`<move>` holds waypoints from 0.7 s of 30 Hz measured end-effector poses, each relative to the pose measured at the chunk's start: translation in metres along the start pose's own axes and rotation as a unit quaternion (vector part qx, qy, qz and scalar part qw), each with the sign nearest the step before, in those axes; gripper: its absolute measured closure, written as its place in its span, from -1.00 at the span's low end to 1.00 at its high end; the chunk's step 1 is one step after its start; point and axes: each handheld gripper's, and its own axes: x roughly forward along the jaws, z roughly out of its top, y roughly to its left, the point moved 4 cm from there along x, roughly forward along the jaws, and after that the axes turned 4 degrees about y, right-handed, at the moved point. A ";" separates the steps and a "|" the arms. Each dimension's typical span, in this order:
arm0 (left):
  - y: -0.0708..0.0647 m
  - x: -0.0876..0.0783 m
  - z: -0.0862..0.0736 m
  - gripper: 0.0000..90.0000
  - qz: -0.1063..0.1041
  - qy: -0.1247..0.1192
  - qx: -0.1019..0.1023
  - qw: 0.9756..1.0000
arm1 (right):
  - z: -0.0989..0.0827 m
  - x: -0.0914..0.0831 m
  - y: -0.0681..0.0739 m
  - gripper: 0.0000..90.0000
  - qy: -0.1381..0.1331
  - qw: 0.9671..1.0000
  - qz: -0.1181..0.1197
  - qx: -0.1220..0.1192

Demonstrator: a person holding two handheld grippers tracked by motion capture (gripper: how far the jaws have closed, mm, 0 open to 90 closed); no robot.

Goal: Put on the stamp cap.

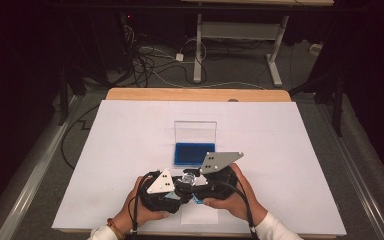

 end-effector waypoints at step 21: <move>-0.002 0.000 0.001 -0.19 0.006 -0.002 0.008 1.000 | -0.003 0.003 -0.001 0.27 0.000 1.000 0.005 0.004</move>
